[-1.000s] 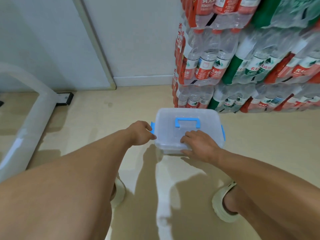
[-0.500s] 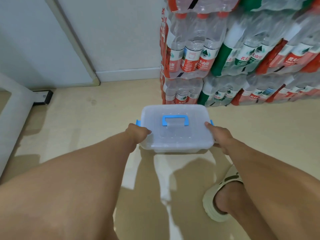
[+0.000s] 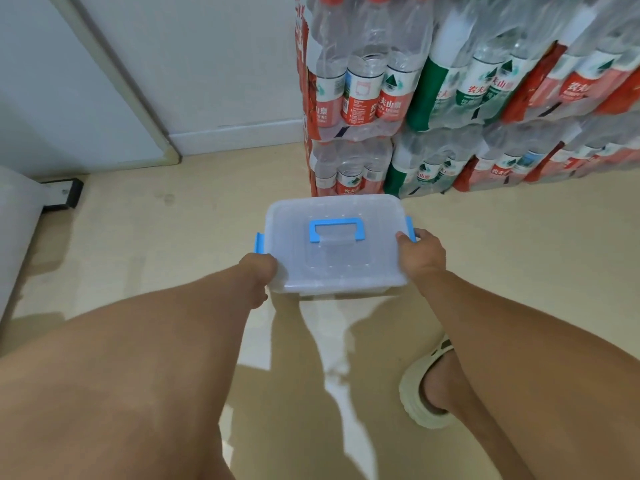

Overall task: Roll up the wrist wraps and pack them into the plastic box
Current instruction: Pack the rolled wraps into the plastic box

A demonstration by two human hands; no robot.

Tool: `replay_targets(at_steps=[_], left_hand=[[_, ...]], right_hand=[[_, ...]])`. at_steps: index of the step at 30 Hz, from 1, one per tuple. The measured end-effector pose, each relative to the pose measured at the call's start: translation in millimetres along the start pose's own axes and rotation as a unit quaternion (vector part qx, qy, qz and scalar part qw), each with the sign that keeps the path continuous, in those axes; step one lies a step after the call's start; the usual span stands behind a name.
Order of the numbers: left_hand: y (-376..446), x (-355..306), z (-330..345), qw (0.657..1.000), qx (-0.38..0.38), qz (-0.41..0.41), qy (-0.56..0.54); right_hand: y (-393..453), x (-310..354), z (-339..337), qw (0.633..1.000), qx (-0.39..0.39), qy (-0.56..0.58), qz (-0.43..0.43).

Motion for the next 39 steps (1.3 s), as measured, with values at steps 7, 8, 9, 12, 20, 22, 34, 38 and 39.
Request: replay_targets(at_steps=[7,8,9,12,20,22,34,38,39], left_hand=[[8,1,-2,0.999,-0.016,0.026,0.012],[9,0,-2,0.999,-0.025,0.031,0.027],[10,-1,-2,0.998,-0.036,0.038,0.048],[8,-5,-2,0.992,-0.058,0.052,0.103],[8,-7,-5,0.973,-0.08,0.096,0.192],[7,-8,-5,0.97,-0.084,0.103,0.204],[8,-14,-8,0.975,-0.057,0.125,0.176],[5,-16,-9,0.979,-0.016,0.112,0.172],[6,-16,-9,0.979,-0.008,0.108,0.175]], right_hand=[[1,-1,4,0.998,-0.004,0.061,0.008],[1,-2,3,0.997,-0.005,0.074,0.012],[2,-2,3,0.996,-0.004,0.09,0.018],[2,-1,0,0.991,-0.001,0.128,0.035],[-3,2,9,0.995,-0.053,0.082,0.012],[-6,2,12,0.997,-0.062,0.055,0.005],[7,21,30,0.999,-0.012,-0.033,-0.038],[9,25,39,0.998,-0.011,-0.055,-0.026],[10,24,40,0.998,-0.009,-0.055,-0.019]])
Point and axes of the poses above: each hand's wrist, its own y-axis towards the middle knuckle, its own z-axis out of the palm, x = y × z, the point moved 2 cm from there along y, towards the middle knuckle, and after that the axes turned 5 degrees about x, right-handed, at the moved point
